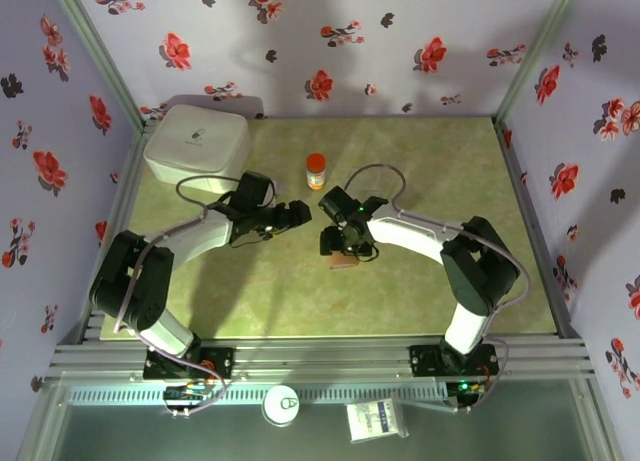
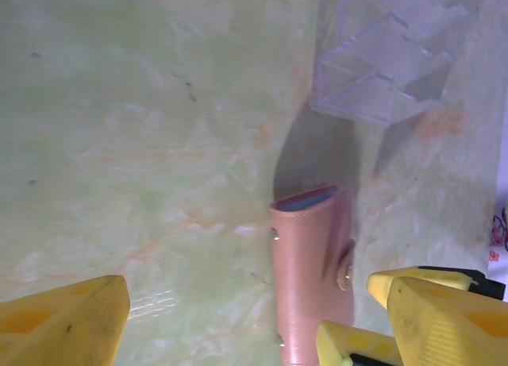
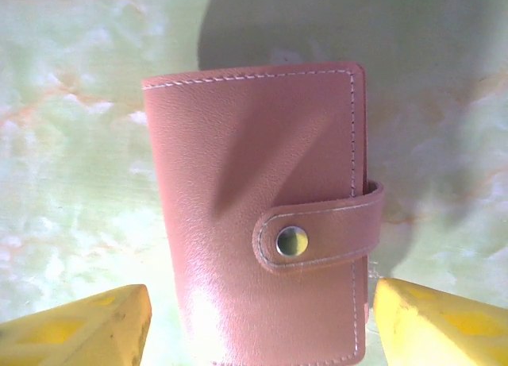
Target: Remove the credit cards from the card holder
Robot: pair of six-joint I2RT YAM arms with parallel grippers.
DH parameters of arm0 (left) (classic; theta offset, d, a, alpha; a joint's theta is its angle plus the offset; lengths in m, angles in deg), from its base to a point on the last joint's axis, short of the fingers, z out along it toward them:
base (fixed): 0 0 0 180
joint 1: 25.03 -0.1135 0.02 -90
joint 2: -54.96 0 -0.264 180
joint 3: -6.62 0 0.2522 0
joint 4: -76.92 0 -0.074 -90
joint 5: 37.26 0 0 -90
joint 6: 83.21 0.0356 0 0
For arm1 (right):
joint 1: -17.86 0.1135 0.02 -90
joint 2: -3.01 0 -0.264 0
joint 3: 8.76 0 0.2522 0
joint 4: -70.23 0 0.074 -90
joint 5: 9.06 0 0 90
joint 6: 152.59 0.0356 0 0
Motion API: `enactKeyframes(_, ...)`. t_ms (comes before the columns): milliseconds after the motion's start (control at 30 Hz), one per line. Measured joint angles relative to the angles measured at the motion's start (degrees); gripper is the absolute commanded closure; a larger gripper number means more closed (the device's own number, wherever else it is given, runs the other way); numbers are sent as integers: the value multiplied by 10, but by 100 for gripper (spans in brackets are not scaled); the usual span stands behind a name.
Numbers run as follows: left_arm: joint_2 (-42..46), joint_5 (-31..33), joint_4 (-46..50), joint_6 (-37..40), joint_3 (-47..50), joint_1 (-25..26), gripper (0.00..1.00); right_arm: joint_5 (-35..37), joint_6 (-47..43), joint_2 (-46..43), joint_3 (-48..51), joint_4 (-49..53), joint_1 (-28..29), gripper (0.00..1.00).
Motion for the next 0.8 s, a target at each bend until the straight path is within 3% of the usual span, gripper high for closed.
enactKeyframes(100,-12,-9,-20,-21,-1,14,34,5,0,-15,0,4,0,29)
enactKeyframes(400,-55,-40,-112,-104,10,49,77,11,1,-28,1,3,-6,58)
enactKeyframes(500,-68,-45,-144,-127,17,62,87,11,-3,-27,1,3,-10,61)
enactKeyframes(700,-85,-50,-180,-153,28,74,100,11,-18,-2,-4,4,-17,61)
enactKeyframes(800,-86,-50,-186,-158,31,75,100,11,-21,8,-5,4,-29,60)
